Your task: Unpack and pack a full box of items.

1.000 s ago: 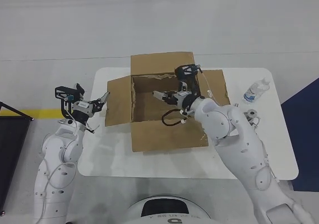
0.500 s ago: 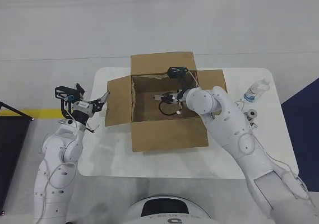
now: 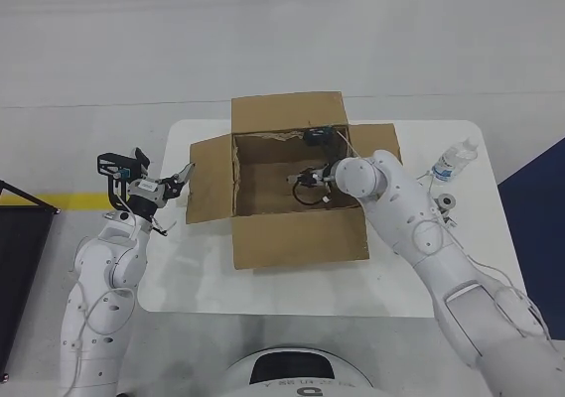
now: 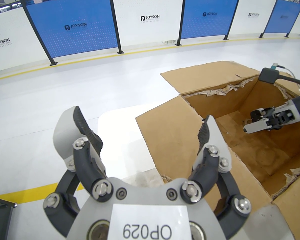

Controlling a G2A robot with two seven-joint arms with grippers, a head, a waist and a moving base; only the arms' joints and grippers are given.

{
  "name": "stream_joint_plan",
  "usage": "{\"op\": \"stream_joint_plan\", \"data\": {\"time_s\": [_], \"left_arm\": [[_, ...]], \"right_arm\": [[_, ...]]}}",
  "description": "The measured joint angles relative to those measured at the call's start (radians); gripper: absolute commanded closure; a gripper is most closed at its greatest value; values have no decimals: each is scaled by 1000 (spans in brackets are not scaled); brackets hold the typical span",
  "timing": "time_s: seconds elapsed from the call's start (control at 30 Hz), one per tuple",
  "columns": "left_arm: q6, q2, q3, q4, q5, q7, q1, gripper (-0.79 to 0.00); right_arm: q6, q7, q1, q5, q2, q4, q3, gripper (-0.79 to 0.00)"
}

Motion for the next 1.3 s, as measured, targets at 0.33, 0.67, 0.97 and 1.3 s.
{"op": "stream_joint_plan", "data": {"time_s": [0.33,0.67,0.97,1.3], "left_arm": [[0,0,0,0,0,0,0,-785],[0,0,0,0,0,0,0,-785],[0,0,0,0,0,0,0,-785],[0,0,0,0,0,0,0,-785]], "right_arm": [[-38,-7,47,-21,-30,100,-58,-785],[-207,-25,47,27,-26,84,-33,-785],[-38,-33,61,-40,-38,123,-48,-785],[-75,3,108,-33,-85,215,-122,-785]]}}
